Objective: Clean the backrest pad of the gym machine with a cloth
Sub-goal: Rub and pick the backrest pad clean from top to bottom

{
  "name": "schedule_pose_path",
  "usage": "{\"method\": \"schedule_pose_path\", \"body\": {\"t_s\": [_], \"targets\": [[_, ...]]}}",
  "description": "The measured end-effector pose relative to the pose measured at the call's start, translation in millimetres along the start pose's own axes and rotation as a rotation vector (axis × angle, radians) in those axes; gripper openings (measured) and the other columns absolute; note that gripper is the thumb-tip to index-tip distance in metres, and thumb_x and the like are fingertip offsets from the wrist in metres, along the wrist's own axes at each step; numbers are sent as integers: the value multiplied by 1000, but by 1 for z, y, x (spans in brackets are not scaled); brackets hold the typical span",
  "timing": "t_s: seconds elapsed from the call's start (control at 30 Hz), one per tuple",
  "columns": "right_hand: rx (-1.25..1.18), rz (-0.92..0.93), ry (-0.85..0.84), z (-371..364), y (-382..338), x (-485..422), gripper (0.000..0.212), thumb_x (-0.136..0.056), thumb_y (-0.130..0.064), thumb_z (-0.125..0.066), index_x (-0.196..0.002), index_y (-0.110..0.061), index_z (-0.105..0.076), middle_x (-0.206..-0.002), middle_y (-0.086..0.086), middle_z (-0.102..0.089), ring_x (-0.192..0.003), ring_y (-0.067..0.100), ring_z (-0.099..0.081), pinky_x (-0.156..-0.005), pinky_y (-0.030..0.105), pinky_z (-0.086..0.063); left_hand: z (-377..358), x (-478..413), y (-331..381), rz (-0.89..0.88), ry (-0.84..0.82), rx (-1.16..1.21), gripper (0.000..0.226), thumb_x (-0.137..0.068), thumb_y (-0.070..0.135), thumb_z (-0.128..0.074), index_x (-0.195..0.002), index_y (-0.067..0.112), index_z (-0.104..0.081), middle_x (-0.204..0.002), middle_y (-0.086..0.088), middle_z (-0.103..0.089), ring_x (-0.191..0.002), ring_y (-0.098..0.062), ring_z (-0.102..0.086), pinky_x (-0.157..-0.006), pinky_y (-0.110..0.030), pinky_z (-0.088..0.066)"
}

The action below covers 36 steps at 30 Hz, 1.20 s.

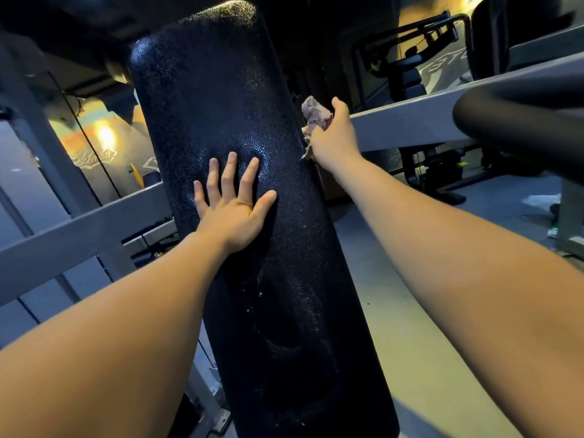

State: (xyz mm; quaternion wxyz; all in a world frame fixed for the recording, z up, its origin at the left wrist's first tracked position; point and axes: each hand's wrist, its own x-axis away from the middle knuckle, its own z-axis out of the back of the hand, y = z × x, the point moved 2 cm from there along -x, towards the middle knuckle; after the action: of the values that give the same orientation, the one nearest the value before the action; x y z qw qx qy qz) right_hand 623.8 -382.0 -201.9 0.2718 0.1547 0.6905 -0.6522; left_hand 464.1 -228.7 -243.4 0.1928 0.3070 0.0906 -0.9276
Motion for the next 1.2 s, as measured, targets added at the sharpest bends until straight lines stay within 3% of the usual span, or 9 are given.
{"method": "schedule_pose_path", "body": {"t_s": [0.07, 0.17, 0.3, 0.4, 0.47, 0.57, 0.87, 1.07, 1.2], "targets": [[37, 16, 40, -4, -2, -10, 30, -95, -13, -60, -124, -16, -62, -113, 3, -65, -106, 25, -62, -76, 26, -40, -1, 0, 0, -3, 17, -3, 69, -95, 73, -21, -155, 50, 3, -165, 12, 22, -149, -17, 30, -118, -52, 19], [62, 10, 99, -4, -1, -11, 17, -90, -9, -59, -103, -20, -60, -112, 8, -65, -98, 26, -59, -70, 27, -37, -2, 0, 0, -10, 27, -4, 69, -95, 74, -22, -155, 50, 2, -165, 12, 22, -149, -17, 30, -118, -53, 19], [-8, 99, -35, -7, 0, -10, 25, -95, -9, -52, -113, -21, -66, -103, -2, -67, -96, 19, -60, -71, 25, -41, -3, 0, -1, -9, 31, -13, 70, -94, 74, -22, -155, 50, 3, -165, 12, 21, -149, -18, 29, -119, -53, 17], [-223, 75, -149, -8, -1, -11, 23, -99, -27, -54, -113, -29, -72, -96, -12, -69, -90, 11, -62, -79, 28, -49, -4, 0, -1, -9, 44, -23, 71, -94, 75, -22, -155, 51, 3, -165, 12, 21, -150, -18, 28, -119, -54, 16], [-220, 97, -145, -11, -3, -14, 22, -98, -43, -60, -109, -31, -74, -103, -15, -73, -99, 8, -66, -91, 32, -54, -5, 0, -1, -11, 45, -18, 71, -94, 75, -23, -155, 51, 4, -165, 12, 21, -149, -17, 29, -119, -53, 17], [-138, 104, -65, -23, -5, -21, 41, -93, -53, -57, -110, -23, -78, -116, -7, -76, -113, 15, -67, -103, 42, -53, -5, 0, -1, -8, 49, -26, 71, -94, 75, -23, -155, 50, 4, -165, 12, 22, -149, -17, 29, -119, -53, 17], [-37, 78, -62, -5, 37, 41, 40, -89, -42, -56, -120, -25, -76, -116, -5, -76, -113, 17, -69, -102, 42, -55, -4, 0, 1, 3, 37, -36, 73, -94, 75, -22, -156, 48, 3, -166, 11, 21, -150, -19, 27, -119, -55, 16], [39, 81, -103, 19, 73, 117, 28, -102, -21, -55, -122, -22, -76, -114, -9, -76, -106, 8, -69, -96, 28, -55, -1, 1, 4, 6, -11, -44, 75, -92, 78, -18, -156, 47, 6, -165, 9, 24, -149, -21, 30, -119, -55, 17], [68, 36, 72, 1, 44, 92, 26, -101, -18, -53, -96, -15, -78, -106, 5, -77, -95, 23, -67, -80, 30, -52, 1, 0, 5, 25, -47, -63, 77, -91, 79, -17, -156, 47, 8, -164, 9, 27, -149, -21, 31, -118, -55, 18]]}}
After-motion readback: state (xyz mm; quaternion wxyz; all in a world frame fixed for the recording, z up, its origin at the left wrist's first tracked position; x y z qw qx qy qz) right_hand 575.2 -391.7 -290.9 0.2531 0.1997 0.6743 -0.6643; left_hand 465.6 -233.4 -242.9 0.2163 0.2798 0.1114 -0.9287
